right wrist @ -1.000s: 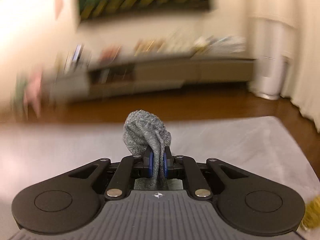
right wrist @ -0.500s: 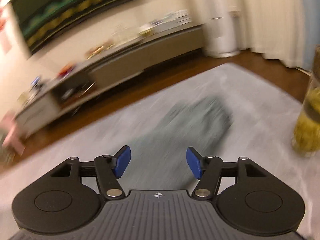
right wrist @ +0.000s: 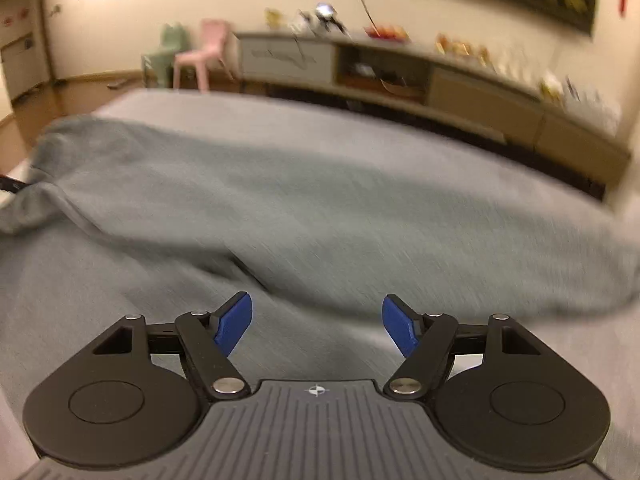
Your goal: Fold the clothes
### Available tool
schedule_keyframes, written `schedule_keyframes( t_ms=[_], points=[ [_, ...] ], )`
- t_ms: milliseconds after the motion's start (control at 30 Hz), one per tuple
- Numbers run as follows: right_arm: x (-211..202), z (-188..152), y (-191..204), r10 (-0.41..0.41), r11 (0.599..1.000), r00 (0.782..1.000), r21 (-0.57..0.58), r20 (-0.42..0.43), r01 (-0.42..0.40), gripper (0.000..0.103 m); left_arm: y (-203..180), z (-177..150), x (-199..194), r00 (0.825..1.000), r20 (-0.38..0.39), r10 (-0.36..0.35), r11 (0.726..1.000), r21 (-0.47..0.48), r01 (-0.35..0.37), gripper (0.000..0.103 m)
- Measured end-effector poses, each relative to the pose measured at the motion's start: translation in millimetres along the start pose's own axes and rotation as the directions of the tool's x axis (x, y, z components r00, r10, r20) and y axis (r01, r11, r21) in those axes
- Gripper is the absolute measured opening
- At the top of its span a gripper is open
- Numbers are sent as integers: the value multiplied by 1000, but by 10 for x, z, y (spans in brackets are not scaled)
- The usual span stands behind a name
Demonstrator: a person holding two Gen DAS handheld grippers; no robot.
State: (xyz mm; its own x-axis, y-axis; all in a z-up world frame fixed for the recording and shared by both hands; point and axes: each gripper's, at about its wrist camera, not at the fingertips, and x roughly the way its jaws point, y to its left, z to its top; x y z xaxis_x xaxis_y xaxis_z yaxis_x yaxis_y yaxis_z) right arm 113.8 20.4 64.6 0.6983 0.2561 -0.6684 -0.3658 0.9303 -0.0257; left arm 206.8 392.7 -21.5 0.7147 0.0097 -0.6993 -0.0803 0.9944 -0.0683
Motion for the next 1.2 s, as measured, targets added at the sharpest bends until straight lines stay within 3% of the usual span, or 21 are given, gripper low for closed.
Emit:
schedule_keyframes(
  t_ms=[100, 233, 367, 433, 533, 600, 633, 667, 733, 833, 967, 1000, 1067, 1133, 1200],
  points=[
    [-107, 512, 606, 83, 993, 994, -87, 77, -76, 77, -442, -120, -121, 998, 58, 23, 985, 169, -32, 12],
    [-22, 1296, 1681, 211, 947, 970, -272, 119, -173, 85, -697, -280, -170, 993, 90, -70, 948, 315, 38, 12],
    [584, 1960, 2871, 269, 858, 963, -454, 0, -240, 87, -555, -355, -116, 989, 77, -125, 944, 317, 94, 13],
    [994, 2127, 3423, 253, 809, 965, -531, -74, -253, 89, -341, -342, -178, 986, 93, -140, 958, 263, 111, 17],
    [1642, 2186, 3943, 161, 762, 970, -601, -184, -241, 89, 145, -332, -280, 987, 145, -73, 990, 134, 53, 21],
    [2055, 2217, 4256, 92, 729, 963, -642, -253, -238, 83, 476, -350, -289, 986, 164, -11, 999, 48, 3, 31],
    [2172, 2196, 4263, 54, 724, 955, -647, -292, -239, 56, 633, -364, -266, 987, 160, 12, 1000, 10, -14, 38],
    [2275, 2182, 4254, 20, 720, 945, -651, -327, -240, 38, 742, -372, -234, 989, 147, 12, 1000, -17, -9, 43],
    [2227, 2212, 4063, 2, 718, 943, -655, -333, -233, 26, 895, -368, -163, 993, 118, -24, 998, -59, 31, 52],
    [2009, 2213, 3691, -18, 715, 948, -667, -319, -211, 23, 948, -350, -85, 991, 84, -102, 991, -80, 109, 60],
    [1825, 2075, 3312, -66, 724, 941, -665, -333, -184, 23, 746, -374, -54, 986, 65, -155, 988, 1, 155, 56],
    [1807, 2030, 3236, -81, 725, 937, -665, -340, -179, 23, 665, -392, -25, 983, 55, -173, 985, 32, 171, 53],
    [1860, 1971, 3157, -111, 731, 922, -659, -371, -177, 26, 503, -426, 30, 977, 30, -209, 974, 93, 206, 33],
    [1975, 1963, 3156, -123, 743, 910, -645, -396, -180, 46, 331, -469, 46, 974, 18, -224, 962, 166, 218, 27],
    [2083, 1982, 3176, -119, 759, 906, -625, -406, -180, 60, 190, -527, 60, 975, 14, -221, 949, 233, 211, 22]
  ],
)
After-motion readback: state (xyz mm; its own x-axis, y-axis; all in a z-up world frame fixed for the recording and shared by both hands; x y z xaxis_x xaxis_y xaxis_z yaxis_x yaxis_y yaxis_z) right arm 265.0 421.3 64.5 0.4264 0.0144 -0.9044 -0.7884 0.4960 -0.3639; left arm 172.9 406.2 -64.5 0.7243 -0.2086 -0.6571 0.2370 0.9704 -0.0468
